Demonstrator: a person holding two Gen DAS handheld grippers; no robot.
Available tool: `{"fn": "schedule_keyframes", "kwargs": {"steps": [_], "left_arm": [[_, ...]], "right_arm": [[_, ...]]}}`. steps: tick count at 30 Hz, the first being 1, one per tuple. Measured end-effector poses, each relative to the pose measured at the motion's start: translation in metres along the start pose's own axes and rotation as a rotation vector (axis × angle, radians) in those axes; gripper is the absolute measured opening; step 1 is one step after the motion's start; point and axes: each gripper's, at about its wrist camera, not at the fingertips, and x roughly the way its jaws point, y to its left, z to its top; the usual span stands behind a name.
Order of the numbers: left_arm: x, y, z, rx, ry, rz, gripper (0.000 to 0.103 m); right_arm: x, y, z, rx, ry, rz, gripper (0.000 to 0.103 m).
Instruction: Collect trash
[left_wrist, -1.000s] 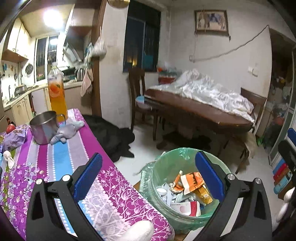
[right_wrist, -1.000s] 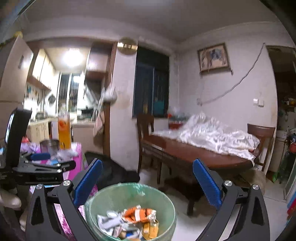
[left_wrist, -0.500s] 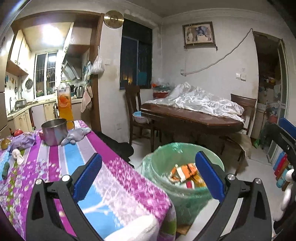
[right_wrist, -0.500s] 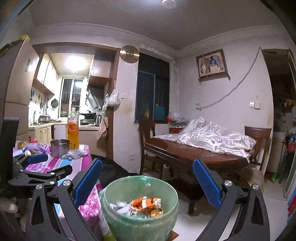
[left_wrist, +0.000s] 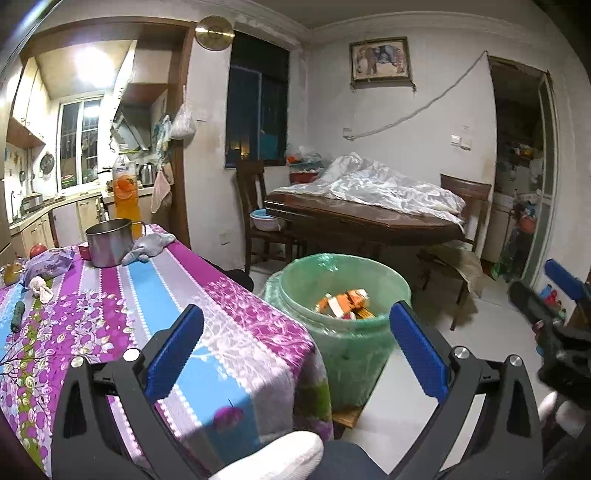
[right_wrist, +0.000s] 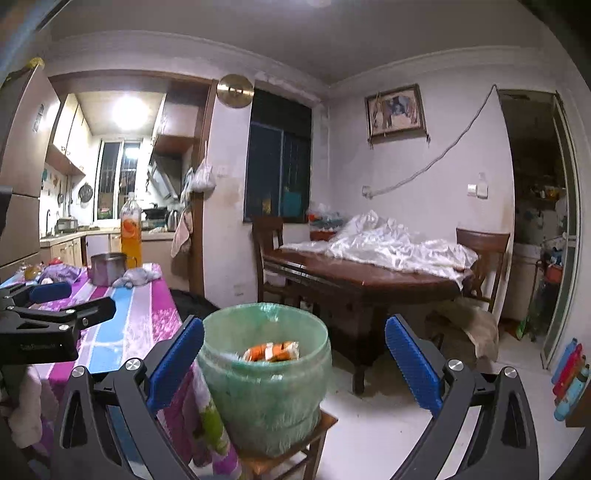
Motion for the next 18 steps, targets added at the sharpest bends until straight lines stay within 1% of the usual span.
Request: {"fn": "schedule_keyframes", "kwargs": {"steps": [3, 6, 10, 18], "left_arm": [[-0.006, -0.008, -0.004, 0.013, 0.000, -0.009, 0.097], [-0.010, -0.012, -0.006, 0.024, -0.010, -0.008, 0.097], [-0.014, -0.012, -0.004, 0.024, -0.025, -0.003, 0.097], [-0.017, -0.011, -0.003, 0.020, -0.025, 0.008, 0.097]], "right_arm": [[-0.006, -0.001, -0.002, 0.004, -0.002, 0.005, 0.098], [-0.016, -0.002, -0.003, 0.004, -0.028, 0.001, 0.098], [-0.020, -0.006, 0.004, 0.016, -0.045, -0.001, 0.098], [-0.013, -0.008, 0.007, 0.025, 0.001, -0.005, 0.098]]}}
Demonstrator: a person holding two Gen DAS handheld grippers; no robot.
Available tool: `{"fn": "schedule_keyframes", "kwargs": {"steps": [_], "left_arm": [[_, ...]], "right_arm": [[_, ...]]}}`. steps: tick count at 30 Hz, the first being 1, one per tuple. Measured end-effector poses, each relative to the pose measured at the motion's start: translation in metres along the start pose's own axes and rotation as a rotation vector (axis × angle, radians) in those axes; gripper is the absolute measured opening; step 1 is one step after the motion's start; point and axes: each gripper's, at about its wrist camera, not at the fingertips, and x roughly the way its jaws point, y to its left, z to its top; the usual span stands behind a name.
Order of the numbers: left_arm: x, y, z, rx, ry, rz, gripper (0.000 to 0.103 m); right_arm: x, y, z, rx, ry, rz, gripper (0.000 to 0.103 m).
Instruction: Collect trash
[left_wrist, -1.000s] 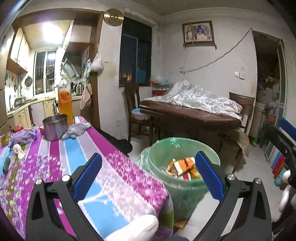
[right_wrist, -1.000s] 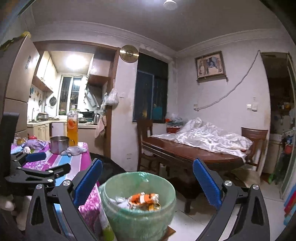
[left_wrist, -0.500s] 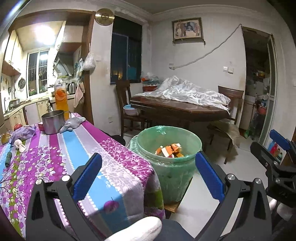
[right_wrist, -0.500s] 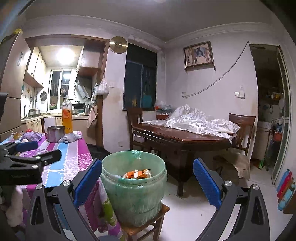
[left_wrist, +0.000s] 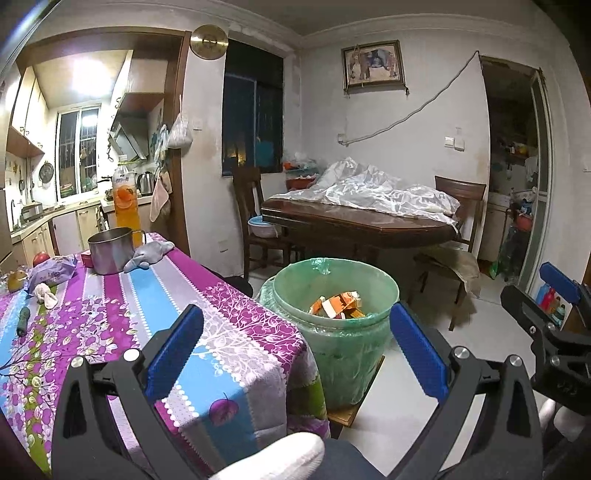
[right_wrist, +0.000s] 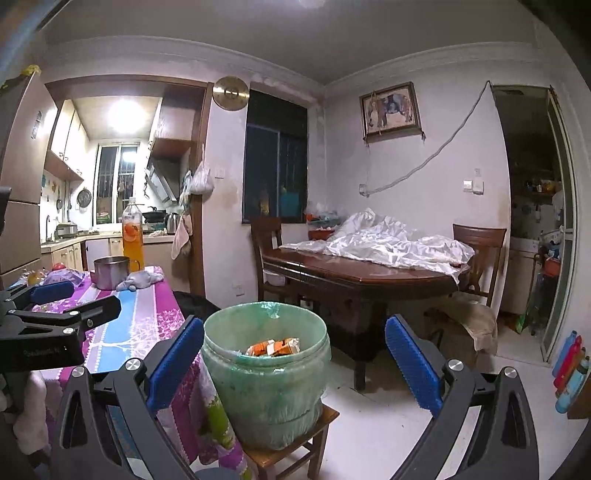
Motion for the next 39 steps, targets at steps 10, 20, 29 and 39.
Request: {"fn": "schedule_keyframes", "kwargs": {"steps": [10, 20, 29, 39], "left_arm": [[0.002, -0.002, 0.002, 0.004, 0.007, 0.009, 0.097], [0.003, -0.003, 0.003, 0.011, 0.004, 0.013, 0.097], [0.001, -0.001, 0.003, 0.019, -0.009, 0.009, 0.097], [0.003, -0.003, 0.001, 0.048, 0.006, -0.007, 0.097]], "right_arm": [[0.010, 0.002, 0.000, 0.002, 0.020, 0.020, 0.098], [0.018, 0.003, -0.003, 0.004, 0.029, 0.030, 0.098], [0.014, 0.006, -0.007, 0.016, -0.009, 0.044, 0.098], [0.017, 0.008, -0.010, 0.015, -0.002, 0.044, 0.098]]}}
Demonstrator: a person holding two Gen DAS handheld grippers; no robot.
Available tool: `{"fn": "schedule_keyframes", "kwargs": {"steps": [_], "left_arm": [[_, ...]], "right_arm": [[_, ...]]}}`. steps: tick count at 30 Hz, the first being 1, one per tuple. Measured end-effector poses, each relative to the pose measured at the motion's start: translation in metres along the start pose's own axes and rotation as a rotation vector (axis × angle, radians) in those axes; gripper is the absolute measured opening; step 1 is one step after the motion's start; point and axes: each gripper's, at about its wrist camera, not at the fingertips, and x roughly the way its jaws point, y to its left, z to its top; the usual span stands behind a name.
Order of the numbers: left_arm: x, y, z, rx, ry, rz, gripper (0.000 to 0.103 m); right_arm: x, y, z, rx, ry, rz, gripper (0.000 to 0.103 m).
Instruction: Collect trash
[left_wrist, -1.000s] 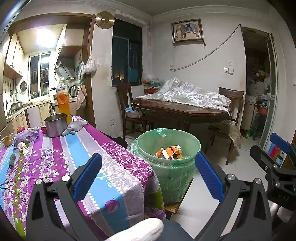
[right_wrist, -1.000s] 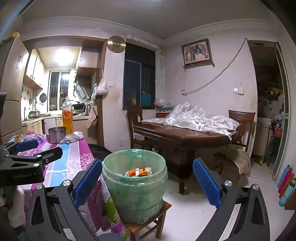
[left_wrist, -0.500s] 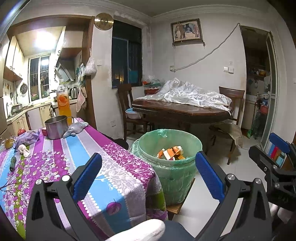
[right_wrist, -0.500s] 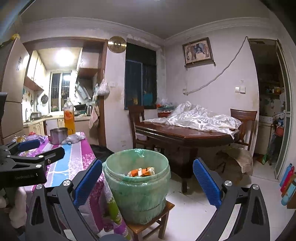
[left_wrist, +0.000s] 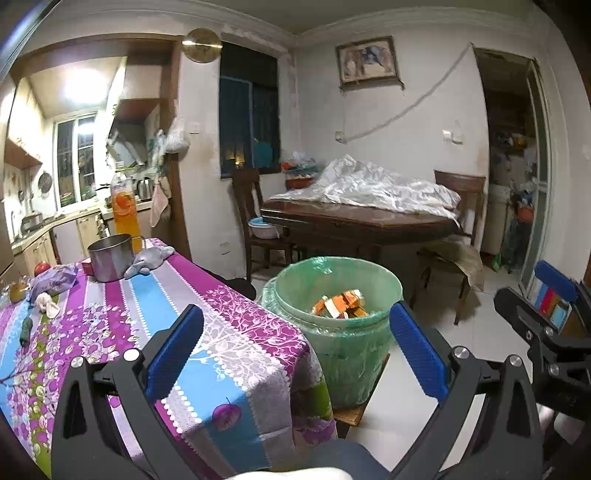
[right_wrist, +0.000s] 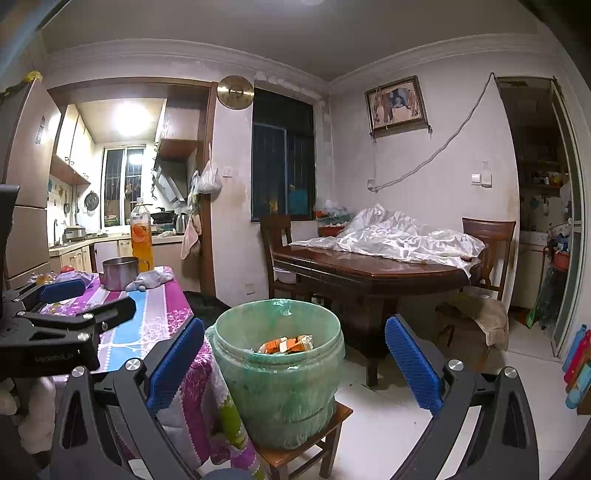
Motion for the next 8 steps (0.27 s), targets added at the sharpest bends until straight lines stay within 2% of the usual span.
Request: {"fn": "schedule_keyframes", "kwargs": {"steps": [8], "left_arm": [[0.0077, -0.0010, -0.0033, -0.007, 0.031, 0.016, 0.097]], "right_arm": [[0.0015, -0.0011, -0.0040, 0.006, 0.009, -0.004, 0.098]]}}
